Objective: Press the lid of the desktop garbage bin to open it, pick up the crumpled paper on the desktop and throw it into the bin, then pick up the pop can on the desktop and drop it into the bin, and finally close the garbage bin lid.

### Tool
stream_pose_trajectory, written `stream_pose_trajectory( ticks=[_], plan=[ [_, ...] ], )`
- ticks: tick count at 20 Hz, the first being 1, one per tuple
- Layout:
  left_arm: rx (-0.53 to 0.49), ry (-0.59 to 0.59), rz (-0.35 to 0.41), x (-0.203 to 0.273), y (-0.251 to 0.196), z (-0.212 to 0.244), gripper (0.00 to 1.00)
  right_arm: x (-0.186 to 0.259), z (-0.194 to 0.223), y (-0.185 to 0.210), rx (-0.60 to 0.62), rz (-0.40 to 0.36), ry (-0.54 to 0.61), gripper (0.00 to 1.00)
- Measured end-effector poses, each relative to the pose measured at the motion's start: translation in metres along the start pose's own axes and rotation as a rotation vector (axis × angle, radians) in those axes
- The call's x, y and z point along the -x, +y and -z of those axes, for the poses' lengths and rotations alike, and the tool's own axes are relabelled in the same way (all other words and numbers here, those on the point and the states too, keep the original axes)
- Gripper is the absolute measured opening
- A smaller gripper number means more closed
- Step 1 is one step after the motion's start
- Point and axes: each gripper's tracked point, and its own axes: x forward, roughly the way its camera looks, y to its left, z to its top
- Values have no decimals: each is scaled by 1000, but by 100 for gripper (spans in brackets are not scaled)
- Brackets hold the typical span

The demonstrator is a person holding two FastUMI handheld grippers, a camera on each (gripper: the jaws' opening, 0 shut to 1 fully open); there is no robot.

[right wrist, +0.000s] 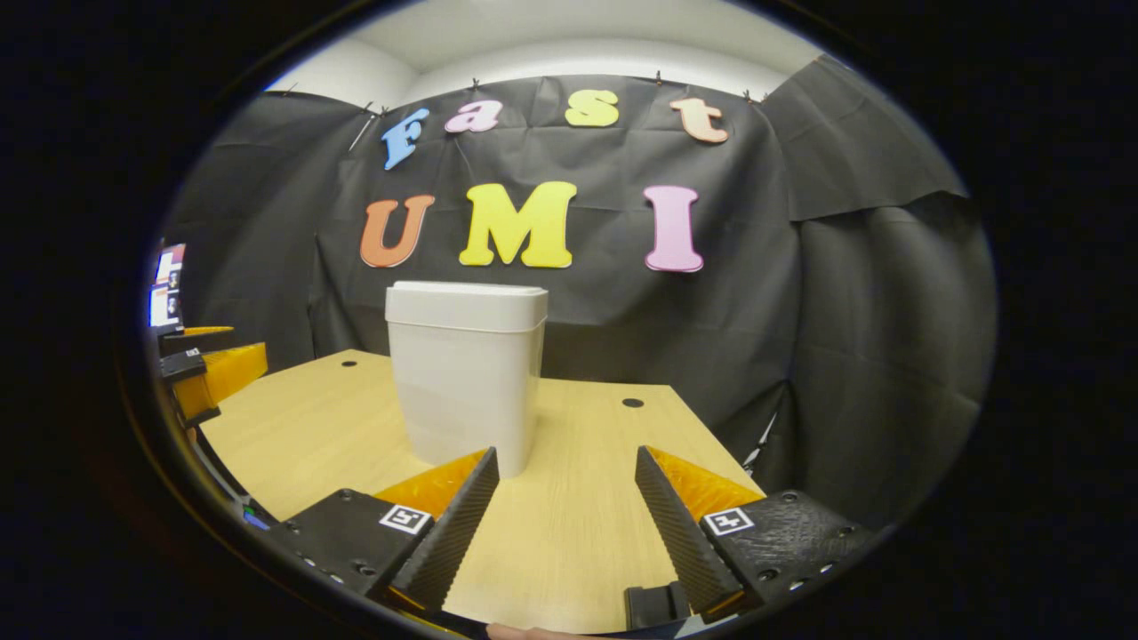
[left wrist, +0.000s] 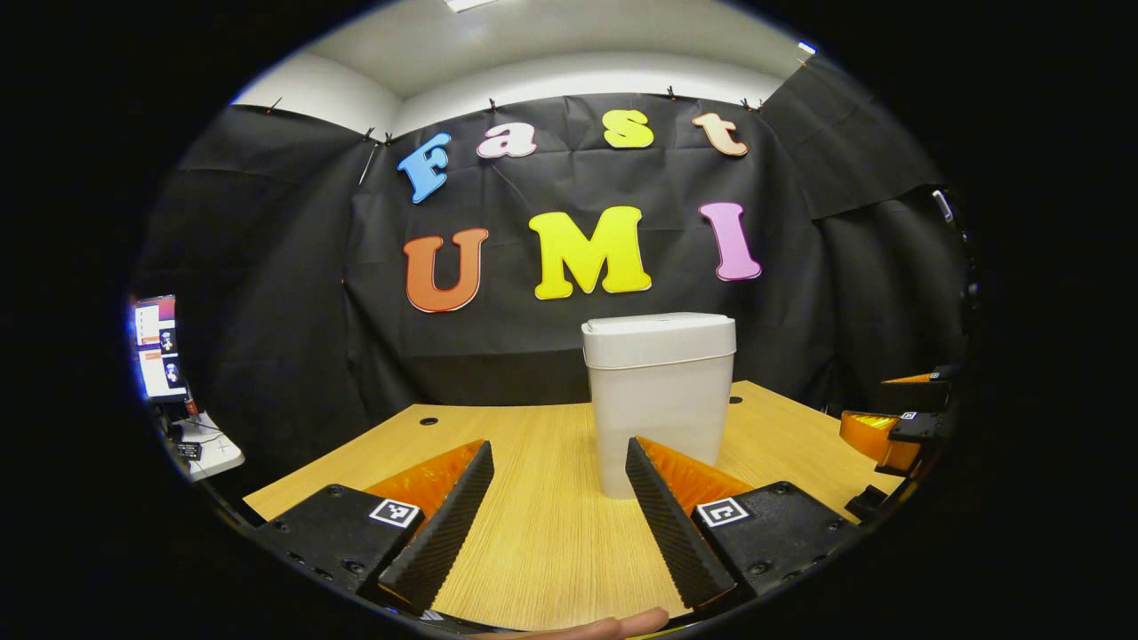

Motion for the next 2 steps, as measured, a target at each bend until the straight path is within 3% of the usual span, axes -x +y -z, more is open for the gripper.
stream_pose_trajectory(
  ticks=[2],
  plan=[
    [2, 0, 0, 1, 0, -1, 97, 0, 0, 0, -1, -1, -1, 97]
  ],
)
